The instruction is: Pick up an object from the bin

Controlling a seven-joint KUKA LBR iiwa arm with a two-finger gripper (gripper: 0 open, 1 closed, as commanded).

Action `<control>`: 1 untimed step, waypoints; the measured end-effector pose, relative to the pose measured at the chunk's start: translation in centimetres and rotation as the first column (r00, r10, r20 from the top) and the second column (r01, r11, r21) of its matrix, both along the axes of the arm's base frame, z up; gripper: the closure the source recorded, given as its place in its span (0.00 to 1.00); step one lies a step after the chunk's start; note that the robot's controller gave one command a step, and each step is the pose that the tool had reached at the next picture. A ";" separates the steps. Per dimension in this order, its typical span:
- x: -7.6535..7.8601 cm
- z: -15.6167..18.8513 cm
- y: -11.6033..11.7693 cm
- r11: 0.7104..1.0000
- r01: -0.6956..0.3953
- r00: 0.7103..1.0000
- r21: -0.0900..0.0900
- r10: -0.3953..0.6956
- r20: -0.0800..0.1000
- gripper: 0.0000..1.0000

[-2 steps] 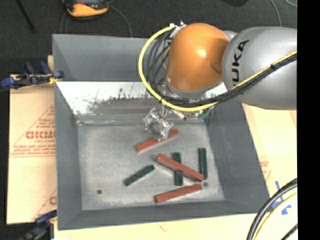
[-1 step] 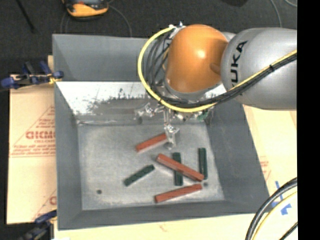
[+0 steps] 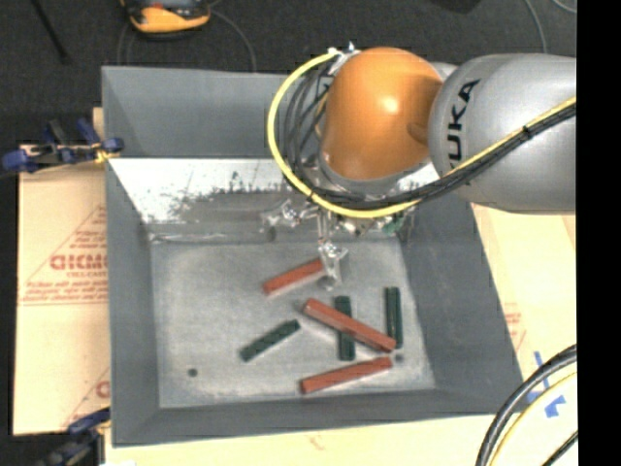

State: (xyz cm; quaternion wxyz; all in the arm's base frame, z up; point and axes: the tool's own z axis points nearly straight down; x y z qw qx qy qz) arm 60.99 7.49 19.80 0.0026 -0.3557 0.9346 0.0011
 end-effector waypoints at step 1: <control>-0.5 -3.1 -1.1 0.998 -0.067 0.998 -0.002 0.067 0.008 0.00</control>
Offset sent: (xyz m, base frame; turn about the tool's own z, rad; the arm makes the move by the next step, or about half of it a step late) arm -0.0195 -0.0777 -0.1280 -0.2637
